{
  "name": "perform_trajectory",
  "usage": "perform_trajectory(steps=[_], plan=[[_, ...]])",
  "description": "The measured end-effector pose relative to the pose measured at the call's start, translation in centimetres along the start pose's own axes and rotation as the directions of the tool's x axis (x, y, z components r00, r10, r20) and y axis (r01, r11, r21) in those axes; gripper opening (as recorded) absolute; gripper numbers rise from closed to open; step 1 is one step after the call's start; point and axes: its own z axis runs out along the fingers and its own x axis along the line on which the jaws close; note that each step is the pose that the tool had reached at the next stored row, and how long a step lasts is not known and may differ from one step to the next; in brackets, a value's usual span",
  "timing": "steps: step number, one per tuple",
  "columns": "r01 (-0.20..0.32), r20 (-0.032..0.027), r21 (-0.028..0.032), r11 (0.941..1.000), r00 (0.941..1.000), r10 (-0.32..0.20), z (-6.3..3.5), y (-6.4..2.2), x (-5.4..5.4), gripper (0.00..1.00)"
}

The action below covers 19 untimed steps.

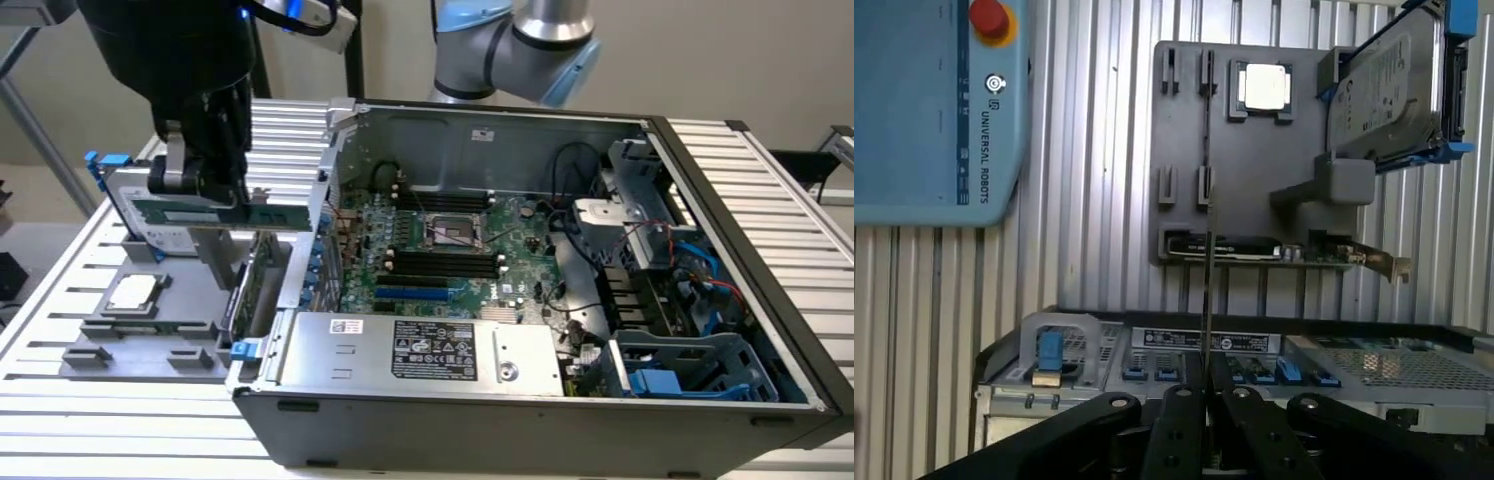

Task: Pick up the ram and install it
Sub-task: 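Pick up the ram and move it above insertion slot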

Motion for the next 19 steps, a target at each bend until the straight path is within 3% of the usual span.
perform_trajectory(steps=[19], plan=[[0.0,0.0037,-0.0035,1.0,1.0,0.0,-0.4,-8.64,-0.3,0.14]])
